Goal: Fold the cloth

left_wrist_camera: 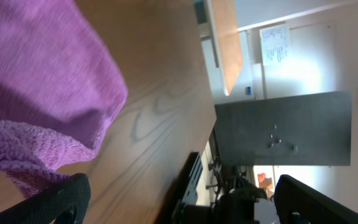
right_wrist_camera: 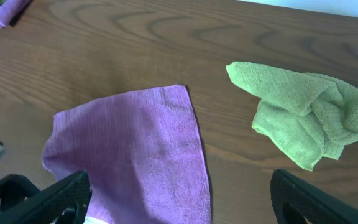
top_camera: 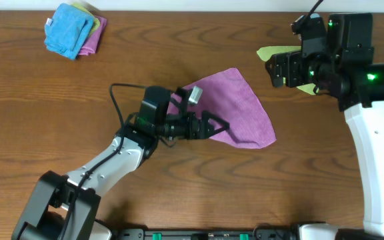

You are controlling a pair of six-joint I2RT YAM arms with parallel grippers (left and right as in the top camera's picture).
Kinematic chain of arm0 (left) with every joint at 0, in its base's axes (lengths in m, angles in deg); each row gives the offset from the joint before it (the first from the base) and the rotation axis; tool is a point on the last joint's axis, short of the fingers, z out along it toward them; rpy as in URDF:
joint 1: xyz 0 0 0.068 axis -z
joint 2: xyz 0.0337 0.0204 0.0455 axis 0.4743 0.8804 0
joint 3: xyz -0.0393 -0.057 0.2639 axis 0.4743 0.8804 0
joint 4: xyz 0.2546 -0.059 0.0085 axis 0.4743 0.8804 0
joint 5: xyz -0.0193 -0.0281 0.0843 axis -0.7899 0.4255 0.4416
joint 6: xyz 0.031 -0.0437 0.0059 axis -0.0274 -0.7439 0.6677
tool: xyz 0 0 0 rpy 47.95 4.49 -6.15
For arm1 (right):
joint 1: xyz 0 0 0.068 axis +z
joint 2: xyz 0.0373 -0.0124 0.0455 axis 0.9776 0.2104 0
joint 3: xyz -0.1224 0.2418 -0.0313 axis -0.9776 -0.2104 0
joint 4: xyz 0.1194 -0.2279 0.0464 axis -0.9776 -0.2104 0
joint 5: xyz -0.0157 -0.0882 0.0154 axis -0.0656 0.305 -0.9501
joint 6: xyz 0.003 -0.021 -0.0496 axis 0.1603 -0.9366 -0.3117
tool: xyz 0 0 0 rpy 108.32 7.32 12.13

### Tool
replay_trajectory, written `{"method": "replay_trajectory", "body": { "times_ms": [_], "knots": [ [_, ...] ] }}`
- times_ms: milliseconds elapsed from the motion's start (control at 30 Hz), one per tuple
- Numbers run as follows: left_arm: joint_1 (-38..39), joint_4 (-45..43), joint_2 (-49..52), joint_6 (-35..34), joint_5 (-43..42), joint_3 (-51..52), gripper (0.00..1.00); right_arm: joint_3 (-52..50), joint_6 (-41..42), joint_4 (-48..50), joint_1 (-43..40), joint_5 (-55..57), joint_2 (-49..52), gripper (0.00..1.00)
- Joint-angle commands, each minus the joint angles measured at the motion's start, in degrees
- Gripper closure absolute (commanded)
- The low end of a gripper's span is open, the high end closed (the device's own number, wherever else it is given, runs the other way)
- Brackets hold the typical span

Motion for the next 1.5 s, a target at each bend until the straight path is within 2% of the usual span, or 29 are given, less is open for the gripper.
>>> {"method": "replay_trajectory", "body": {
  "times_ms": [0, 367, 400, 500, 1000, 1233, 1333, 1467],
  "knots": [
    [-0.15, -0.20, -0.76, 0.13, -0.09, -2.19, 0.04, -0.20, -0.72, 0.00, -0.68, -0.46, -0.79, 0.07],
    [-0.13, 0.66, -0.76, 0.15, -1.60, -2.34, 0.00, -0.31, -1.86, -0.92, -0.68, -0.39, -0.79, 0.07],
    [-0.13, 0.66, -0.76, 0.15, -2.03, -2.34, 0.07, -0.31, -2.05, -0.92, -0.68, -0.22, -0.79, 0.07],
    [-0.09, 2.05, -0.76, 0.17, -3.17, -2.34, 0.10, -0.31, -2.86, -0.85, -0.70, 0.22, -0.79, 0.07],
    [2.43, 30.47, -0.76, 12.02, -4.09, -2.32, 0.13, -0.31, -3.13, 1.81, -0.96, 4.09, -0.79, 0.05],
    [3.91, 44.26, -0.76, 15.21, -3.96, -2.32, 0.13, -0.31, -3.13, 2.43, -0.96, 4.09, -0.79, 0.04],
    [4.39, 48.13, -0.76, 17.00, -3.69, -2.32, 0.18, -0.31, -3.15, 2.78, -0.96, 4.11, -0.79, 0.04],
    [4.46, 47.63, -1.70, 16.98, -1.33, -2.43, 0.18, -0.31, -3.34, 2.93, -0.96, 4.13, -0.79, 0.04]
  ]
}}
